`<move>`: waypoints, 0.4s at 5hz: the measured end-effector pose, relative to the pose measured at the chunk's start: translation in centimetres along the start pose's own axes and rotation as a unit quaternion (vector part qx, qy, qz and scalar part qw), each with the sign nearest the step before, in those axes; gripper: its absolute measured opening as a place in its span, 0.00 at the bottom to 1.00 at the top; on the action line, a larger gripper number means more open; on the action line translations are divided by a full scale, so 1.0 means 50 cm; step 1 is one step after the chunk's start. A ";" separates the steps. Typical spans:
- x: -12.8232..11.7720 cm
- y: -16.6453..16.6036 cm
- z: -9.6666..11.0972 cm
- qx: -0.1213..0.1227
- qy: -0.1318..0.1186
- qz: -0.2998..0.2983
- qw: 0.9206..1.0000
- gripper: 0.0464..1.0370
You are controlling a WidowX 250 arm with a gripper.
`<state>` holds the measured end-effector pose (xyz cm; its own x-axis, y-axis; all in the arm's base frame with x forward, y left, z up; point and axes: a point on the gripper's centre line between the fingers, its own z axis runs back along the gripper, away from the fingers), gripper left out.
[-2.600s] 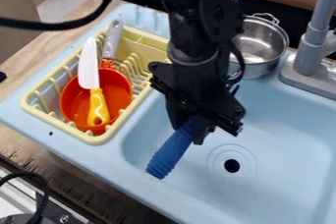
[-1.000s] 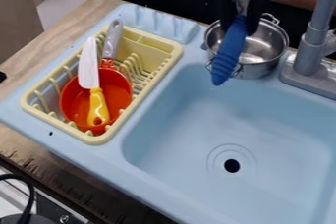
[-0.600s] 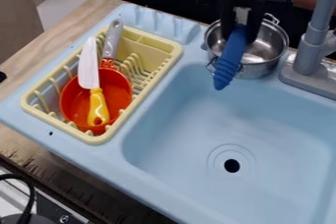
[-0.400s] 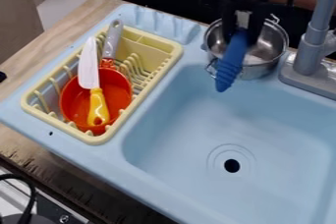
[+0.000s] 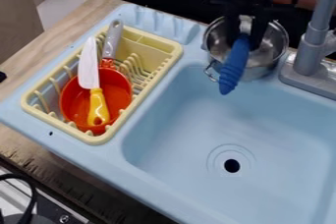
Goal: Move the blue fork inside the pot
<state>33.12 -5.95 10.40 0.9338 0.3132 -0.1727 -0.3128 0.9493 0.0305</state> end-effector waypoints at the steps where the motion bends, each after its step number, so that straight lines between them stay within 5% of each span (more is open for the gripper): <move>1: 0.004 -0.001 0.007 0.001 -0.004 -0.002 1.000 0.55; 2: 0.007 -0.002 0.010 0.000 -0.006 -0.001 1.000 0.85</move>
<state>33.55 -5.92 10.82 0.9365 0.3118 -0.1606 -0.3110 0.9499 0.0308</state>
